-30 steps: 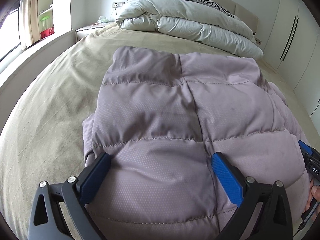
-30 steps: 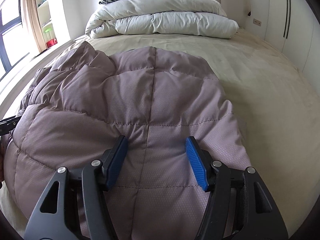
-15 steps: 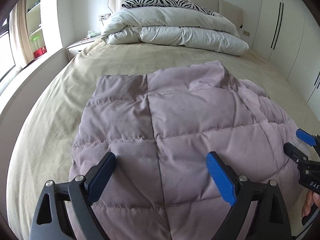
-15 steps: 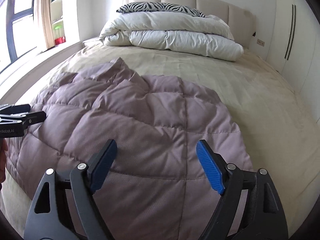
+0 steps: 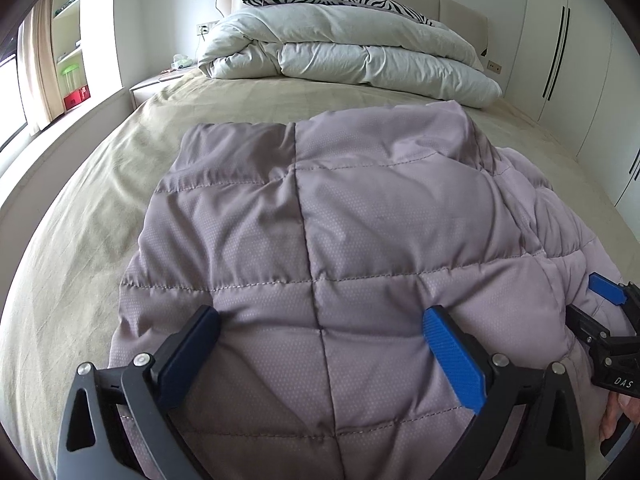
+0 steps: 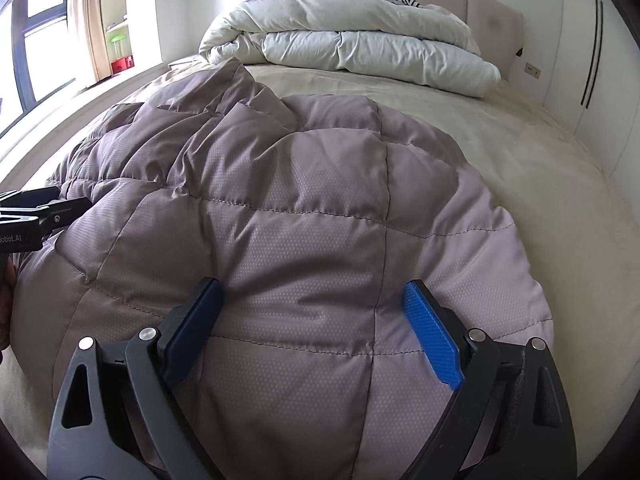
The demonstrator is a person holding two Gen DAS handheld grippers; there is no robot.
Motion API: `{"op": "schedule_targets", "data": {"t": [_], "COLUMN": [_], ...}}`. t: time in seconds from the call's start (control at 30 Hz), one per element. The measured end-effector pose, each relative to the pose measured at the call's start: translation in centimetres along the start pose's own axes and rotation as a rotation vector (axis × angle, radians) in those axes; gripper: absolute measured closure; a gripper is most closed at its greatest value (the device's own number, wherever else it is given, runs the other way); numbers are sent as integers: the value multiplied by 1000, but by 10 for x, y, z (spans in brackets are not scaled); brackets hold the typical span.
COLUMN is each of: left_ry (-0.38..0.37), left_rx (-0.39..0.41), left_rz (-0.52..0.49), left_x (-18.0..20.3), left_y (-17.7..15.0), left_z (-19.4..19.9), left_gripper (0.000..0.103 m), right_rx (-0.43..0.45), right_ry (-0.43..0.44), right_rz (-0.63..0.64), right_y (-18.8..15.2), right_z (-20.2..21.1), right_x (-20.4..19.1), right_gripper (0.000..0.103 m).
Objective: Fold large clothes
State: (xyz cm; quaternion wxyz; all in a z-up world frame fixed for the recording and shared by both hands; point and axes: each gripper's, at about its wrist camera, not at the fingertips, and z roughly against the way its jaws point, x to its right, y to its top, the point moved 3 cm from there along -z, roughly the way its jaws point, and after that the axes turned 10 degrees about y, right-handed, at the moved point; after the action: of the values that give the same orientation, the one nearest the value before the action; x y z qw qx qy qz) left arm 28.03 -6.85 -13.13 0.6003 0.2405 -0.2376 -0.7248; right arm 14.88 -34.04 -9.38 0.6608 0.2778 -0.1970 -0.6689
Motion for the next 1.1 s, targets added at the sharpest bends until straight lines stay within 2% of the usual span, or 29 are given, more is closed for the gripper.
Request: {"op": "schedule_targets", "data": {"t": [0.07, 0.13, 0.17, 0.3, 0.47, 0.53, 0.6, 0.7, 0.8, 0.87, 1.0, 1.03, 1.1], "left_ry": [4, 19, 23, 27, -17, -72, -138, -208, -247, -266, -472, -494, -509], "left_rx": [9, 37, 46, 51, 9, 23, 57, 72, -17, -103, -255, -267, -255], "left_rz": [23, 45, 44, 12, 40, 98, 175, 302, 431, 490, 641, 663, 629], "left_x": [-6, -11, -12, -11, -19, -31, -51, -97, -146, -169, -185, -186, -182], "left_y": [0, -3, -6, -17, -11, -8, -5, -3, -6, -14, -39, -43, -41], "left_z": [13, 24, 26, 17, 23, 39, 57, 72, 57, 38, -1, -7, -8], "left_gripper": [2, 2, 2, 0, 2, 2, 2, 0, 0, 0, 0, 0, 0], "right_rx": [-7, 75, 89, 23, 8, -4, 35, 156, 202, 193, 99, 75, 48], "right_ry": [-16, 7, 11, 18, 72, 101, 163, 268, 333, 356, 459, 487, 541], "right_rz": [-43, -29, -9, 62, 26, -3, -48, -162, -334, -462, -706, -754, -794], "right_y": [8, 12, 12, 2, -2, 2, 6, 9, 8, 2, -26, -34, -43], "right_z": [16, 38, 42, 21, 9, 19, 38, 76, 93, 90, 60, 51, 36], "right_x": [-2, -12, -19, -38, -29, -25, -16, 17, 76, 121, 193, 203, 213], "right_gripper": [13, 13, 13, 13, 10, 9, 9, 8, 6, 6, 6, 6, 6]}}
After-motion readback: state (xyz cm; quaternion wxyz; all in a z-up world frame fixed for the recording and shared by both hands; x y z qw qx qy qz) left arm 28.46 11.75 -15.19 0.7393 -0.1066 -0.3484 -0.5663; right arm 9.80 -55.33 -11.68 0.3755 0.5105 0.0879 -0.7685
